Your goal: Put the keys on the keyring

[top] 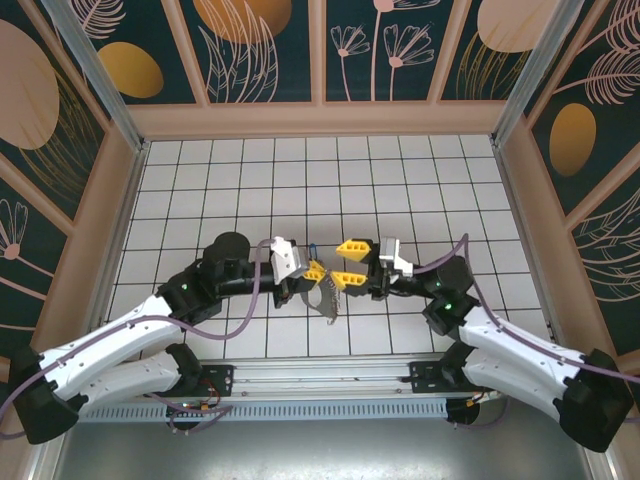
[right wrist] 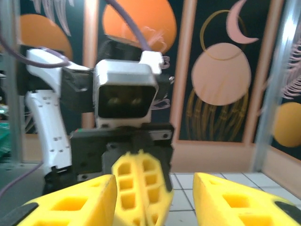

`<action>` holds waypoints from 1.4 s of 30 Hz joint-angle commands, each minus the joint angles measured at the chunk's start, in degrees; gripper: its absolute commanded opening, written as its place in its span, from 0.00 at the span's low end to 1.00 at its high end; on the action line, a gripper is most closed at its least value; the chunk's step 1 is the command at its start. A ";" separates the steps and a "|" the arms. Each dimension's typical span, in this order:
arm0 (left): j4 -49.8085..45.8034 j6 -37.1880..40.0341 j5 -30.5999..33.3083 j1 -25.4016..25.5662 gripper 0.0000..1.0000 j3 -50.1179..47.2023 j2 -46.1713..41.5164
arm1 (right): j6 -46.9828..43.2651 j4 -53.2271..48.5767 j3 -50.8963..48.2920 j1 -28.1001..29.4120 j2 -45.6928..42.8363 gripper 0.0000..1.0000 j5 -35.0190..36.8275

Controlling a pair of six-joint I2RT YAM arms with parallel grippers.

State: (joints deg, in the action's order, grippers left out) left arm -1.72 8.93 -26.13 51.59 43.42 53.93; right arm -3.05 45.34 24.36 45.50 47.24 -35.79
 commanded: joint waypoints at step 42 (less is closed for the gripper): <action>-27.85 8.45 2.62 -0.09 0.00 9.36 4.78 | -17.69 -41.75 12.95 13.41 7.04 0.23 15.69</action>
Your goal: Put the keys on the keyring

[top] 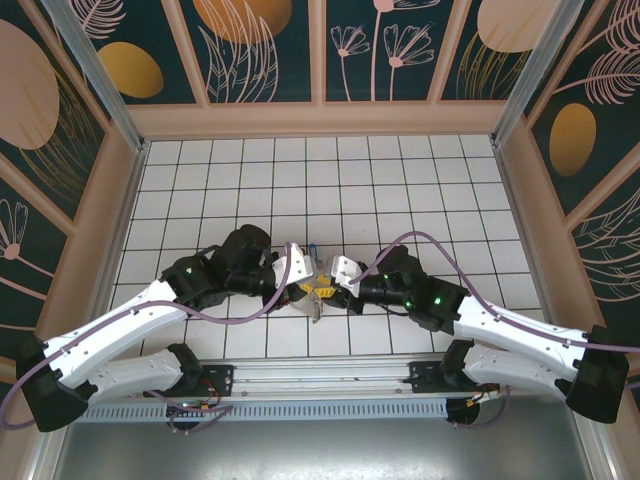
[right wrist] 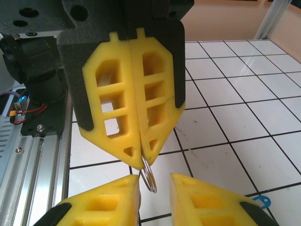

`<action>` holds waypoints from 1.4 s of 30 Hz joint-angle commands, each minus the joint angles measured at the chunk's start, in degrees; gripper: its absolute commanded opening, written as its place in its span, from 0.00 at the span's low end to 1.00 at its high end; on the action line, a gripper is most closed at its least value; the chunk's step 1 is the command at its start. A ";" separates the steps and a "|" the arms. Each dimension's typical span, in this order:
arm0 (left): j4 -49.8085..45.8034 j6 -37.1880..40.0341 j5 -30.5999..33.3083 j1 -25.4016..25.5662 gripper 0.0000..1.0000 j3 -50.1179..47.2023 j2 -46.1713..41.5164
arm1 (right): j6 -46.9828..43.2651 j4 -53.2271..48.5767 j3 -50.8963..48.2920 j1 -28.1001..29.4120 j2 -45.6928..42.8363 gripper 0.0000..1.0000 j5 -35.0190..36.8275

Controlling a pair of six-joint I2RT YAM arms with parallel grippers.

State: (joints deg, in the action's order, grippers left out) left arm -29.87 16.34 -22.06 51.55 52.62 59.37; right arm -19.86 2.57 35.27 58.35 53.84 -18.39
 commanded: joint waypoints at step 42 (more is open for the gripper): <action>29.98 -13.68 -11.15 -0.07 0.36 -13.33 -17.70 | 16.04 52.36 -17.78 -0.24 -8.03 0.00 -11.04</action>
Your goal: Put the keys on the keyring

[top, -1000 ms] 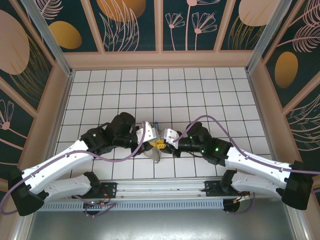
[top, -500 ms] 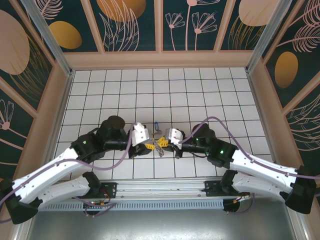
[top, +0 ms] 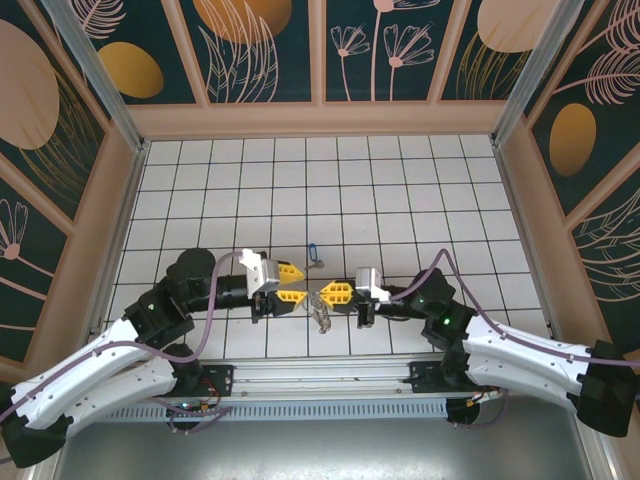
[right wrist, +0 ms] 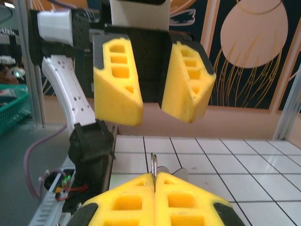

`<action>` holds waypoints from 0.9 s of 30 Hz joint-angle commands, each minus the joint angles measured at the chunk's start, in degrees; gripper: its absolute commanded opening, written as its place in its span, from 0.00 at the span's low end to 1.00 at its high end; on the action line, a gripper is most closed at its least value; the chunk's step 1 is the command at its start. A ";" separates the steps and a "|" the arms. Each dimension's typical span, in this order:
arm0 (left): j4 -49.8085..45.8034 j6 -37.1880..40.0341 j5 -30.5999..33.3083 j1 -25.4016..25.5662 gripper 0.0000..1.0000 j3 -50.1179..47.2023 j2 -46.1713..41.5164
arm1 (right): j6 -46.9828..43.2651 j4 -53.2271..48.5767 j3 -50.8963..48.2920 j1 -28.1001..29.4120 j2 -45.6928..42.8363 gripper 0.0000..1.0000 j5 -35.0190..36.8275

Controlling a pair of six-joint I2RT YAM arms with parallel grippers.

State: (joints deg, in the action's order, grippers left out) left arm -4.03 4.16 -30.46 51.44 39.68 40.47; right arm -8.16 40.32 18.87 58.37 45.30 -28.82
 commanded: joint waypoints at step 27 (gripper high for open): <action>9.30 -1.61 -6.04 0.01 0.13 -0.75 5.91 | 9.45 27.85 -3.80 -0.57 7.25 0.00 0.52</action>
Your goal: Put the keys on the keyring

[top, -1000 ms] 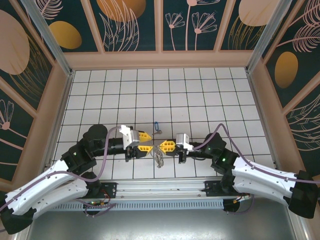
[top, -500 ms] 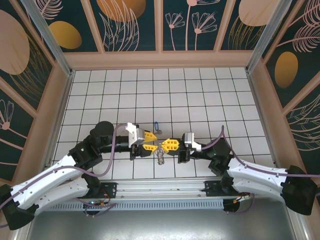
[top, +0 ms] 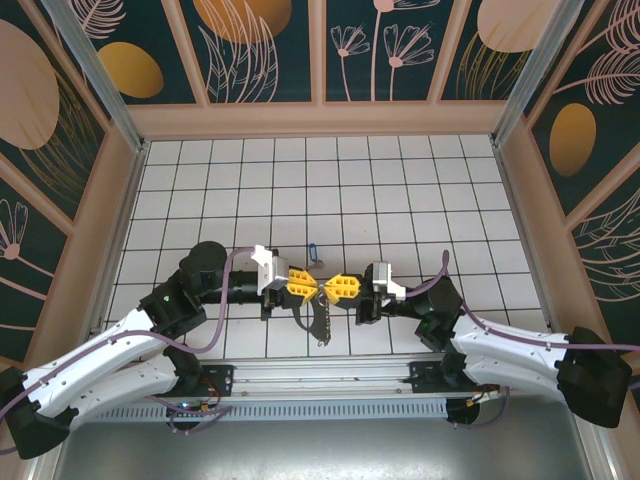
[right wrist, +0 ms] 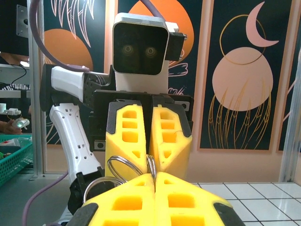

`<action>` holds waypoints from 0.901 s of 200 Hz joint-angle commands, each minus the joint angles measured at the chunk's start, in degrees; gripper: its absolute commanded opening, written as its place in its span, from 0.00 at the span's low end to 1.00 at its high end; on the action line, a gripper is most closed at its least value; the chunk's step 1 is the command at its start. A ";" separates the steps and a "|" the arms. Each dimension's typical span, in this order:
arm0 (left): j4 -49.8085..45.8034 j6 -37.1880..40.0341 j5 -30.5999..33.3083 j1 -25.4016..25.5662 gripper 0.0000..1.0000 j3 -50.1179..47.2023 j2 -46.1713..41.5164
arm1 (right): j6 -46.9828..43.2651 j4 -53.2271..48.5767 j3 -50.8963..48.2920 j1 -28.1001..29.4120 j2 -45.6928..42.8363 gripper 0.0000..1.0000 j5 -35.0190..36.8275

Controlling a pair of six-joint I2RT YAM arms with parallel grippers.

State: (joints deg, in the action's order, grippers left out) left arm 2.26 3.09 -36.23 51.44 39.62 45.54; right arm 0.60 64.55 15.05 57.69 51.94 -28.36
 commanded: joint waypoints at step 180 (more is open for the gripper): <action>0.52 2.55 4.64 0.06 0.00 0.89 1.27 | -1.50 -1.70 1.45 0.11 0.02 0.00 -0.80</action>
State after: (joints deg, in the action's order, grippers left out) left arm 2.26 4.47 -35.07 51.44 39.53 45.80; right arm 0.38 64.10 15.05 57.04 52.18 -28.16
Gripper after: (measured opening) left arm 0.046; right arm 0.059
